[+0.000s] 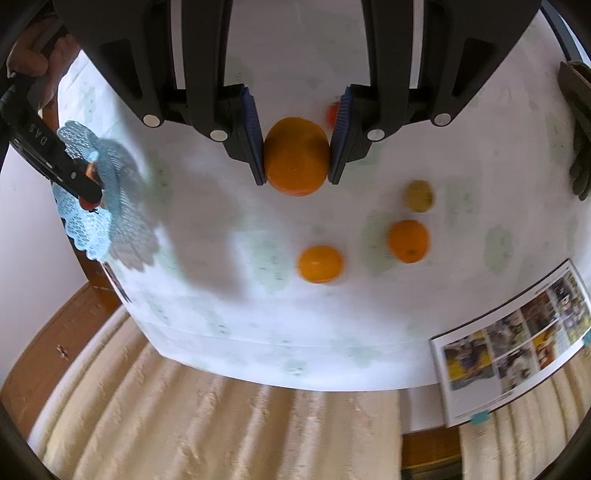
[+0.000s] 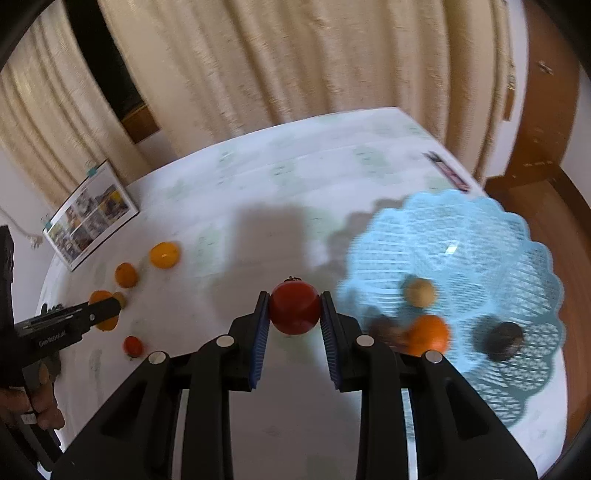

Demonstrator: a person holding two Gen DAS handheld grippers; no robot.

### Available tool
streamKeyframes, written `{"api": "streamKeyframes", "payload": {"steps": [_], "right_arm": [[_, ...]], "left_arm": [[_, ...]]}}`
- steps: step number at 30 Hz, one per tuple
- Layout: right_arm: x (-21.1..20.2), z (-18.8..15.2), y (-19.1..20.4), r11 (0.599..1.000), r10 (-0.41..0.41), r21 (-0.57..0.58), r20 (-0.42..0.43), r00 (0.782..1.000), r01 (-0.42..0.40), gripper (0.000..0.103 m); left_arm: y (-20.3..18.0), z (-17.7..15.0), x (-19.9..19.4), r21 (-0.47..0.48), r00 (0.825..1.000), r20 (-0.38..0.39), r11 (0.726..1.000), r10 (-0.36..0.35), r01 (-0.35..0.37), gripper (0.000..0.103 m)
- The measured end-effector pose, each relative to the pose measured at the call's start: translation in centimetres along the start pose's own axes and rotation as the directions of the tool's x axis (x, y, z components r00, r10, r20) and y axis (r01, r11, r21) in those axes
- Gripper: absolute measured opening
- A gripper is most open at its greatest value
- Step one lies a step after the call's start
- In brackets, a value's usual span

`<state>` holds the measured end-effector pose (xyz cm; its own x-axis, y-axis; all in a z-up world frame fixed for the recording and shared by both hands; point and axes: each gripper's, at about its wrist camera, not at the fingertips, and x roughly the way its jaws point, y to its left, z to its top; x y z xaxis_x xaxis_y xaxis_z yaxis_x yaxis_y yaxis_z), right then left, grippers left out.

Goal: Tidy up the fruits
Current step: 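Carry the tomato into the basket and open the right tool while the left tool carries the orange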

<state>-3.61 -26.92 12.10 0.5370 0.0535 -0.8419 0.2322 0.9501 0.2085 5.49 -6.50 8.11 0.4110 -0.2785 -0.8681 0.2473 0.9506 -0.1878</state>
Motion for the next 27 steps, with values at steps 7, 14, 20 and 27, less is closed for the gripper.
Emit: {"api": "streamKeyframes", "payload": {"steps": [7,14,20,27], "right_arm": [[-2.3,-0.9,-5.1,0.997,-0.045,0.059,0.020,0.999,0.044,0.028],[-4.0,-2.5,-8.6,0.993,-0.078,0.090,0.016,0.997,0.076,0.028],[-4.8,-3.6,-11.2,0.989,-0.091,0.121,0.009,0.996,0.090,0.035],[-6.4,-4.1,-13.0,0.981,-0.133,0.146,0.050,0.990,0.125,0.068]], "left_arm": [[-4.7,-0.4,0.4,0.057,0.999,-0.004,0.998,-0.032,0.032,0.034],[-9.3,-1.1,0.8,0.113,0.998,-0.014,0.991,-0.064,0.065,0.034],[-13.0,-1.7,1.2,0.160,0.996,-0.024,0.983,-0.091,0.093,0.034],[-16.7,-2.4,1.8,0.206,0.992,-0.042,0.971,-0.117,0.123,0.034]]}}
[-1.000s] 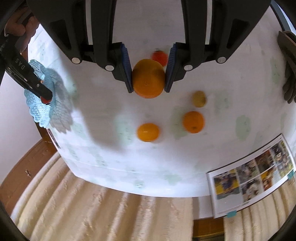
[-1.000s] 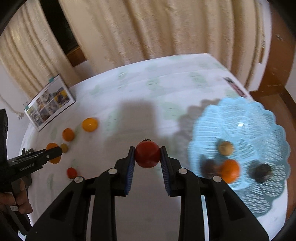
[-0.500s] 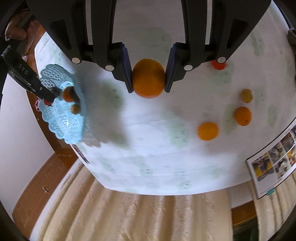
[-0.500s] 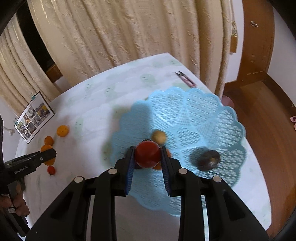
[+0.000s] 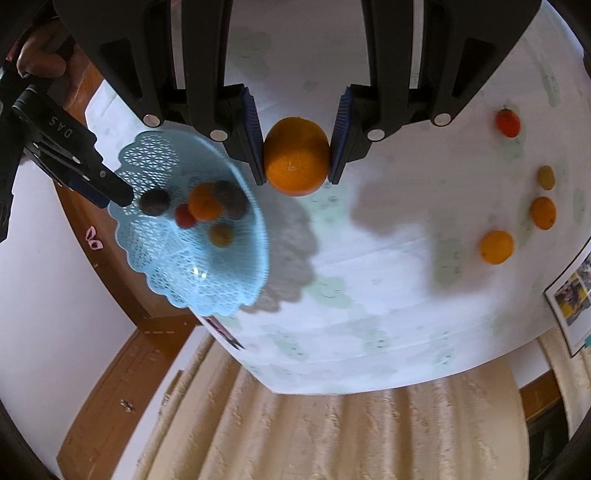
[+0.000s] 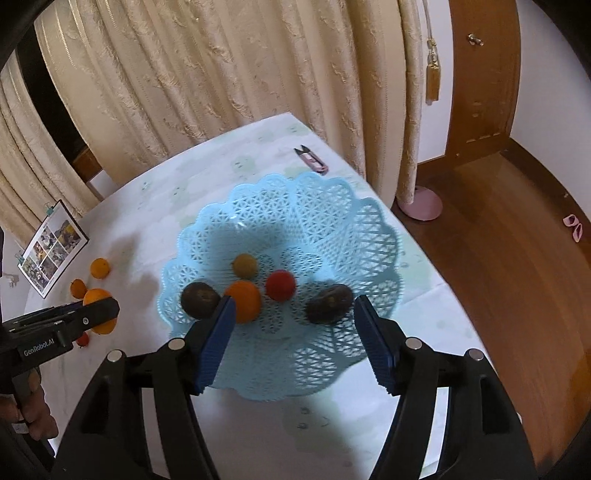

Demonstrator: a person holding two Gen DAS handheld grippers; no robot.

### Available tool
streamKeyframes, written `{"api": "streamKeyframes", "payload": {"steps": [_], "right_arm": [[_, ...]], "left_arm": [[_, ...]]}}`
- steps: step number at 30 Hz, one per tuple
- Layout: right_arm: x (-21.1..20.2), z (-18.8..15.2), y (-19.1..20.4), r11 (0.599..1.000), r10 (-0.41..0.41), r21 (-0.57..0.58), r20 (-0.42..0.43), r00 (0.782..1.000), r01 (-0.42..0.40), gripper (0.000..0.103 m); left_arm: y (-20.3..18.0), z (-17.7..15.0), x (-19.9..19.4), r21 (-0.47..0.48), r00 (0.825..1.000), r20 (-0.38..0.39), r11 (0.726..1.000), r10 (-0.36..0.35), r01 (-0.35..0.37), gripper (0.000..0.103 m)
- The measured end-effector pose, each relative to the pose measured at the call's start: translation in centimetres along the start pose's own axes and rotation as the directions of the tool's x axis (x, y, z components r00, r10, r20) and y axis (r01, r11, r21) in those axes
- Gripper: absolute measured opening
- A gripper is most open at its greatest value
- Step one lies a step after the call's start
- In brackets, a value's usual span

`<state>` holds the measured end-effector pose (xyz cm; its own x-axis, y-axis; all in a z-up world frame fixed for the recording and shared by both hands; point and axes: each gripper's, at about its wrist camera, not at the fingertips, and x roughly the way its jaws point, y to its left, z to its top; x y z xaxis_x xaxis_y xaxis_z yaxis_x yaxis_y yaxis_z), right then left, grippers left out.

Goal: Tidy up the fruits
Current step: 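Carry the tomato into the basket and open the right tool while the left tool carries the orange, then lower the orange into the basket and open the left tool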

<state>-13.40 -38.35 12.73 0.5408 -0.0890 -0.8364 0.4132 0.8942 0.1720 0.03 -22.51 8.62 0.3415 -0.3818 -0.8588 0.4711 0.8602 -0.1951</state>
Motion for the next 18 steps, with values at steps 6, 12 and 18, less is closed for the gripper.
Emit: {"api": "streamKeyframes", "payload": {"steps": [6,12,18], "right_arm": [[-1.0,-0.2,-1.3,1.000,-0.030,0.008,0.023,0.999,0.030,0.071],[-1.4,-0.3,-2.5,0.999,-0.050,0.022,0.034,0.998,0.050,0.074],[-1.7,-0.7,-3.2,0.997,-0.068,0.040,0.040,0.997,0.067,0.082]], "left_arm": [[-3.0,0.2,1.0,0.041,0.999,-0.011,0.999,-0.032,0.032,0.034],[-5.9,0.5,2.2,0.088,0.998,-0.029,0.994,-0.064,0.066,0.034],[-7.8,0.6,2.7,0.116,0.996,-0.018,0.989,-0.090,0.091,0.075]]}}
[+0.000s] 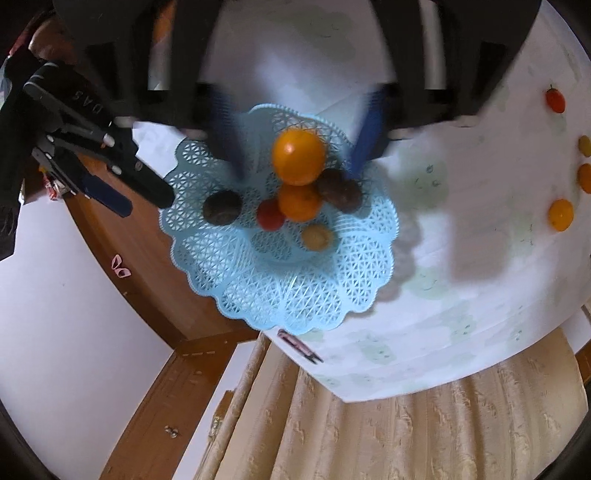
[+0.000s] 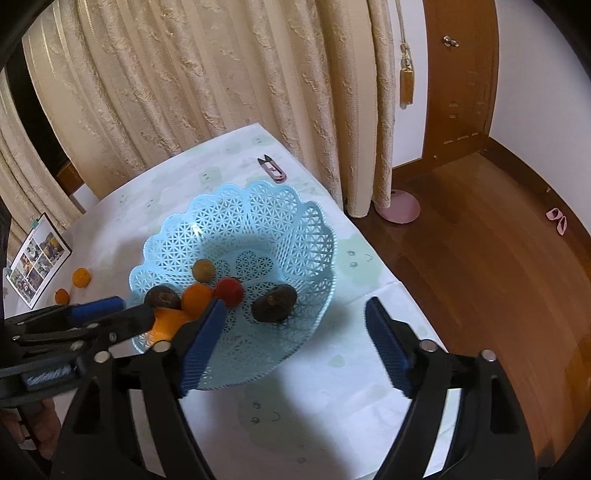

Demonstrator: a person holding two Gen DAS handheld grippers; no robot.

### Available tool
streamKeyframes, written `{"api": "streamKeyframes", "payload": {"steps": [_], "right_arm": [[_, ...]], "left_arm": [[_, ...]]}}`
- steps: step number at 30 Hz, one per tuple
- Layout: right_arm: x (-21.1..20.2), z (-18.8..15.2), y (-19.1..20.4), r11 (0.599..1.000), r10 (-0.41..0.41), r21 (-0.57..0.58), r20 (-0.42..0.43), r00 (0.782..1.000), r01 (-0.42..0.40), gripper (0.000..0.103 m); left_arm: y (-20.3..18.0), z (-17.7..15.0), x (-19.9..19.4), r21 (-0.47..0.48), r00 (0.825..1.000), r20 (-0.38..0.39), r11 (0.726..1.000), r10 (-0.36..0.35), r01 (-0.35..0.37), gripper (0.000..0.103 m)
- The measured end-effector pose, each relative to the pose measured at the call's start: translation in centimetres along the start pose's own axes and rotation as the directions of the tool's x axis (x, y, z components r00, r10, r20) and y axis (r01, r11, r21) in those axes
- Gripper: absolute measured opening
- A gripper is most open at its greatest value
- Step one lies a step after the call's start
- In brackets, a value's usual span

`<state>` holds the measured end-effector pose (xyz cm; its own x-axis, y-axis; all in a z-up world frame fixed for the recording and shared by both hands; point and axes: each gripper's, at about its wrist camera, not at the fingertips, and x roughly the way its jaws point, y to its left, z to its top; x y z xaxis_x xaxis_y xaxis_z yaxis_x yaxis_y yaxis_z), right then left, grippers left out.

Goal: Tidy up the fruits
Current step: 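Lower the orange into the basket and open the left tool, then move both open tools back toward the remaining fruits on the table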

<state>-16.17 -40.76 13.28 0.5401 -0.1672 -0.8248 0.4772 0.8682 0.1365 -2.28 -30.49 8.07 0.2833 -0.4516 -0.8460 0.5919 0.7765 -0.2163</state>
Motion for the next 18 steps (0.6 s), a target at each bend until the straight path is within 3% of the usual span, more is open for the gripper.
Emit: {"api": "streamKeyframes", "payload": {"steps": [8,18], "right_arm": [[0.2,0.1,0.6,1.000,0.005,0.006,0.006,1.000,-0.005,0.083],[1.4,0.5,6.0,0.993,0.076,-0.092,-0.005,0.997,-0.077,0.083]], "left_arm": [[2.7,-0.5,-0.5,-0.085,0.998,-0.005,0.994,0.070,-0.070,0.088],[9.4,-2.3,-3.2,-0.255,0.984,-0.008,0.951,0.180,-0.176,0.090]]}}
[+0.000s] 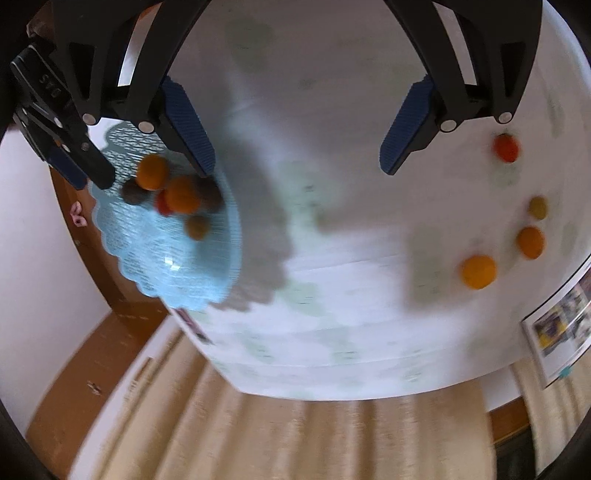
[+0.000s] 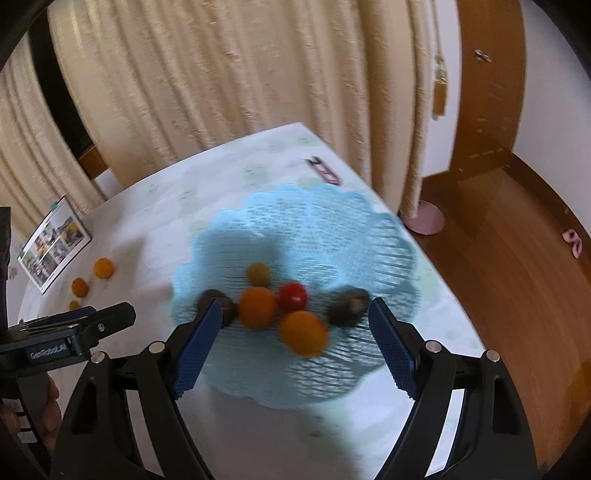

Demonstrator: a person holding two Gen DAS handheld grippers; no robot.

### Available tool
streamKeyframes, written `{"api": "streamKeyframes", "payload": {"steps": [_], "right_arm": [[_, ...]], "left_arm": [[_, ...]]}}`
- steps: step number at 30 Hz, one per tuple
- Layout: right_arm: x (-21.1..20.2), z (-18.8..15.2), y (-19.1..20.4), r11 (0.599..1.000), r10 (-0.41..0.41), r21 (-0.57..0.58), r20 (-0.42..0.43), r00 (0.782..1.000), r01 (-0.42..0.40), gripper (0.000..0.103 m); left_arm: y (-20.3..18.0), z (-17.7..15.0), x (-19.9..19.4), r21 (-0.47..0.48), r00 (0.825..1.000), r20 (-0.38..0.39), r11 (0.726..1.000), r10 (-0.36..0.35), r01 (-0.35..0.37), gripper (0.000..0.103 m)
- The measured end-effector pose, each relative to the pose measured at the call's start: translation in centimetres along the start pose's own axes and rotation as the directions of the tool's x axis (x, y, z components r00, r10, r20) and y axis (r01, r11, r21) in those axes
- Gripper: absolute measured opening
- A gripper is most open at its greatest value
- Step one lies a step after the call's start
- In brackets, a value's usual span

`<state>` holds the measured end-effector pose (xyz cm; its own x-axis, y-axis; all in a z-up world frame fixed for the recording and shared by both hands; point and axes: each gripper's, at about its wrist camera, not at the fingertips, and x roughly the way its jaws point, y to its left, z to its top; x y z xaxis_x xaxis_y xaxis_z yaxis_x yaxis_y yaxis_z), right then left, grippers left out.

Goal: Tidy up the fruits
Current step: 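Move both open tools back toward the remaining fruits on the table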

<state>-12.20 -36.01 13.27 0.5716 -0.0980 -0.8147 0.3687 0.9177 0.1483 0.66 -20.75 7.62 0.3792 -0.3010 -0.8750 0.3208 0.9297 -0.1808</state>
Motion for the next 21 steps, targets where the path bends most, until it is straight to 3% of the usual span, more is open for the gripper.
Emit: {"api": "streamKeyframes", "payload": {"steps": [9,15,21], "right_arm": [[1.8,0.4,6.8,0.990,0.084,-0.110,-0.027,0.996,-0.087,0.083],[3.1,-0.2,11.1,0.977,0.129,-0.164,-0.069,0.989,-0.139,0.083],[4.3,-1.4,14.6,0.963,0.152,-0.204,-0.119,0.981,-0.174,0.083]], "left_arm": [[8.8,-0.4,-1.7,-0.152,0.994,0.010,0.982,0.113,-0.110,0.090],[15.8,-0.5,-2.2,-0.250,0.978,-0.018,0.947,0.206,-0.204,0.090],[21.4,-0.3,-2.3,-0.314,0.970,-0.022,0.920,0.241,-0.236,0.088]]}}
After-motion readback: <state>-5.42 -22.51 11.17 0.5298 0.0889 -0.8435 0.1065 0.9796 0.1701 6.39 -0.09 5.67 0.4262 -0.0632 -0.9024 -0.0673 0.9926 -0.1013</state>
